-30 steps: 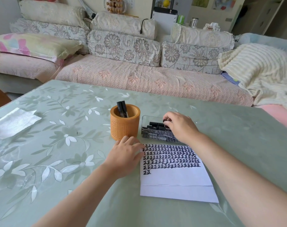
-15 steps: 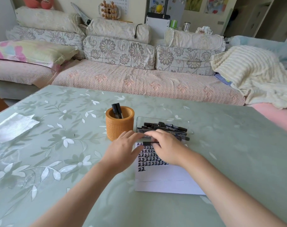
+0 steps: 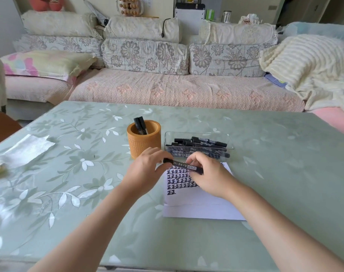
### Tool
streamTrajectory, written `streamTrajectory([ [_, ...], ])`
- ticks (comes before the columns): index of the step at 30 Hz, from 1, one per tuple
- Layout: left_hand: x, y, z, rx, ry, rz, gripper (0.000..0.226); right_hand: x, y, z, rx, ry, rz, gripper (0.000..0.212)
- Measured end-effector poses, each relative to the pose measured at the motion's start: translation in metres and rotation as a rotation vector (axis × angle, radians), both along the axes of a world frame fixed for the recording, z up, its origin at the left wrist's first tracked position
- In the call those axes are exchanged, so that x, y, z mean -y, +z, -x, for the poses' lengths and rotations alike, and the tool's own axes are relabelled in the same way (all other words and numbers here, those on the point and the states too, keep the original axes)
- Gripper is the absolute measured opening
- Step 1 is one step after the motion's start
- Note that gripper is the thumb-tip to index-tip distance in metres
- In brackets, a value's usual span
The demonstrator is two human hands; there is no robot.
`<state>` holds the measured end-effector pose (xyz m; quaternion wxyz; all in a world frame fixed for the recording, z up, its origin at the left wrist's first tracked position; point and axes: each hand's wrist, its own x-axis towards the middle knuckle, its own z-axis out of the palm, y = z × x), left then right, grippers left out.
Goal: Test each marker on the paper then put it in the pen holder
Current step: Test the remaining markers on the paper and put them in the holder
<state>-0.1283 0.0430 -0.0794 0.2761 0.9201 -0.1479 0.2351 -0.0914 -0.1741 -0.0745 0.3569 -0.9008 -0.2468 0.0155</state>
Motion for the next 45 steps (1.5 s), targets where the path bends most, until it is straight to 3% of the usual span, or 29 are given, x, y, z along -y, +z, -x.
streamTrajectory([
  [6, -0.003, -0.003, 0.002, -0.046, 0.026, -0.023, 0.013, 0.0, 0.002, 0.001, -0.172, -0.064, -0.318, 0.026],
  [11, 0.002, -0.002, 0.005, -0.094, -0.022, -0.048, 0.008, -0.004, 0.009, 0.003, -0.312, -0.053, -0.572, 0.01],
  [15, 0.014, -0.001, 0.009, -0.152, -0.123, -0.099, 0.029, -0.011, 0.008, 0.005, -0.34, -0.033, -0.63, 0.009],
  [18, 0.017, 0.005, 0.012, -0.114, -0.05, -0.094, 0.04, -0.011, 0.008, 0.007, -0.304, 0.0, -0.547, 0.015],
  [23, 0.01, 0.015, 0.013, 0.047, 0.024, -0.007, 0.017, -0.006, 0.006, 0.01, -0.143, 0.058, -0.125, 0.018],
  [26, 0.01, 0.013, 0.014, 0.055, -0.047, -0.118, 0.028, -0.005, 0.014, 0.017, -0.104, 0.067, 0.098, 0.021],
  [29, 0.009, 0.01, 0.015, 0.052, -0.116, -0.203, 0.019, -0.005, 0.02, 0.021, -0.059, 0.091, 0.197, 0.023],
  [39, 0.001, 0.006, 0.017, 0.026, -0.166, -0.292, 0.011, -0.005, 0.016, 0.021, -0.038, 0.152, 0.235, 0.027],
  [45, 0.002, 0.009, 0.015, -0.101, -0.16, -0.235, 0.015, -0.006, 0.003, 0.015, 0.221, 0.137, 0.196, 0.021],
])
